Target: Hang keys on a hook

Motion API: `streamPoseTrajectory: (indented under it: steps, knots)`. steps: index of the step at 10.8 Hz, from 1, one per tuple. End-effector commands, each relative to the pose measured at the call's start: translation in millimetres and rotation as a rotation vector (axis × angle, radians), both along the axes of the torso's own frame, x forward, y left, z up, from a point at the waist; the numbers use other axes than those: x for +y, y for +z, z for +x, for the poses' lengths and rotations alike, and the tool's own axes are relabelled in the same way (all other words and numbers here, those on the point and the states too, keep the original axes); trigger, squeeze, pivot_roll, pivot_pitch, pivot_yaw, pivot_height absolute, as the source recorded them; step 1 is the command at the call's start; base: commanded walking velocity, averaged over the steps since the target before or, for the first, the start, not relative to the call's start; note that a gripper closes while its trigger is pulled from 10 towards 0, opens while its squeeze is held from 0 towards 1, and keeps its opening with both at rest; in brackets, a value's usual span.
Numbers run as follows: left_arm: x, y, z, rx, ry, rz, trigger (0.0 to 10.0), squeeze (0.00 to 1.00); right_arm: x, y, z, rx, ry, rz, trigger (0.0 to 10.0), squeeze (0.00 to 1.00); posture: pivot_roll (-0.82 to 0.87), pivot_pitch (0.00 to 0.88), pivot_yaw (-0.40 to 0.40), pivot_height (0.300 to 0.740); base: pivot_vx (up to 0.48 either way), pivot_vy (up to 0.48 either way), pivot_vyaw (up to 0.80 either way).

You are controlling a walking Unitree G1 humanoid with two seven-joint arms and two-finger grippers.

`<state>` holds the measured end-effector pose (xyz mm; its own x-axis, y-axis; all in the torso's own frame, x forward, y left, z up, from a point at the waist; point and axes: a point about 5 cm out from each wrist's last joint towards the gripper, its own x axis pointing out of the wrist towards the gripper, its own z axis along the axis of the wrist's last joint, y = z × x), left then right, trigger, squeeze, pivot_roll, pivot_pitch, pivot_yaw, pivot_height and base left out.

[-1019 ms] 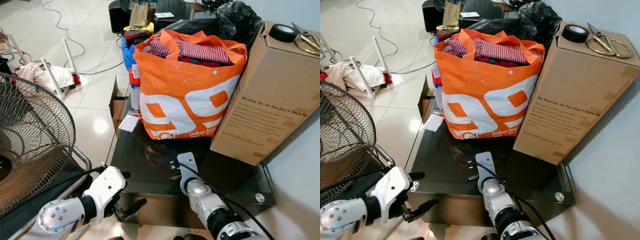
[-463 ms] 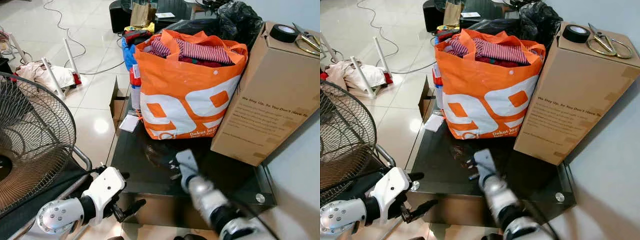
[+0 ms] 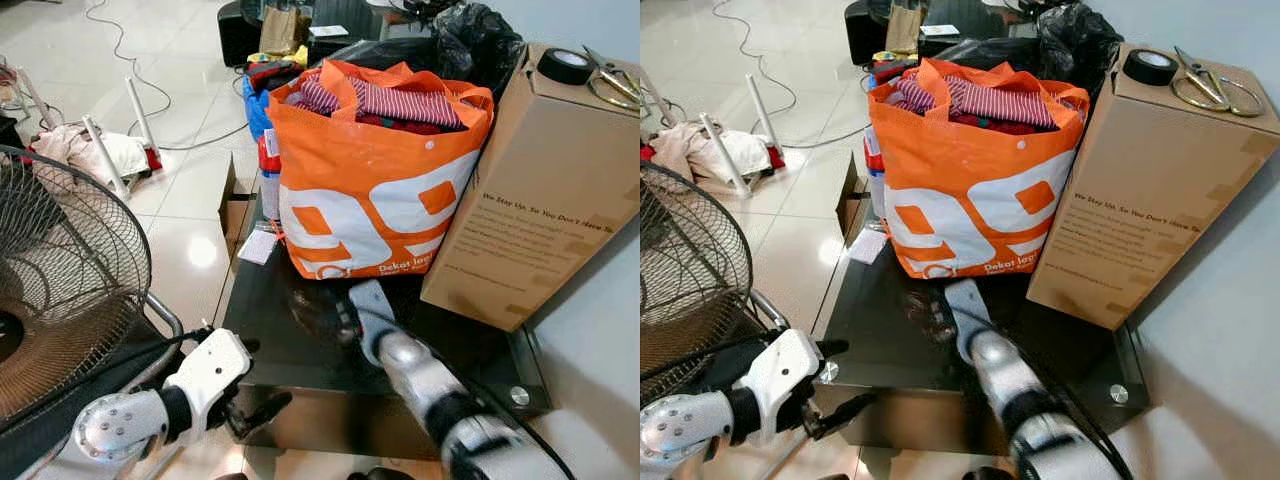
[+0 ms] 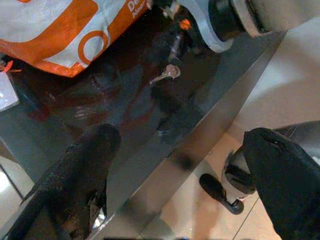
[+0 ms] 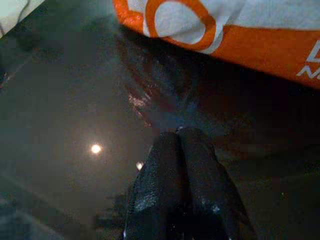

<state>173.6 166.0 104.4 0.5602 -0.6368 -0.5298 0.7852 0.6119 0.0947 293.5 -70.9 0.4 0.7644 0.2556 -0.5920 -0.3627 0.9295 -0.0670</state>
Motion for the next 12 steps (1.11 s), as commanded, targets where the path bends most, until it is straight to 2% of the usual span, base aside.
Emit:
streamPoseTrajectory:
  steps: [1, 3, 5, 10, 12]
  knots:
    - [3.4, 2.9, -1.9, -0.004, 0.0, 0.012, 10.0, 0.0, -1.8, -2.0, -0.1, 0.013, -0.049, -0.003, 0.0, 0.0, 0.12, 0.059, -0.031, 0.74, 0.0, 0.0, 0.0]
    - [7.8, 4.0, -7.4, 0.008, 0.006, 0.025, 10.0, 0.0, 2.9, -3.9, -1.0, 0.014, -0.044, -0.075, 0.0, 0.0, 0.13, 0.075, -0.033, 0.74, 0.0, 0.0, 0.0]
    - [8.7, 4.5, -12.5, 0.016, 0.011, 0.027, 10.0, 0.0, 11.0, -11.6, -10.2, 0.025, 0.054, -0.15, 0.0, 0.0, 0.15, 0.094, -0.042, 0.74, 0.0, 0.0, 0.0]
    - [12.6, 8.7, -29.8, 0.046, 0.034, 0.041, 10.0, 0.0, 26.7, -23.1, -28.0, 0.062, 0.116, -0.154, 0.0, 0.0, 0.19, 0.128, -0.054, 0.74, 0.0, 0.0, 0.0]
    - [13.0, 11.1, -34.3, 0.05, 0.041, 0.043, 10.0, 0.0, 32.1, -18.4, -25.5, 0.034, 0.082, -0.074, 0.0, 0.0, 0.2, 0.133, -0.055, 0.74, 0.0, 0.0, 0.0]
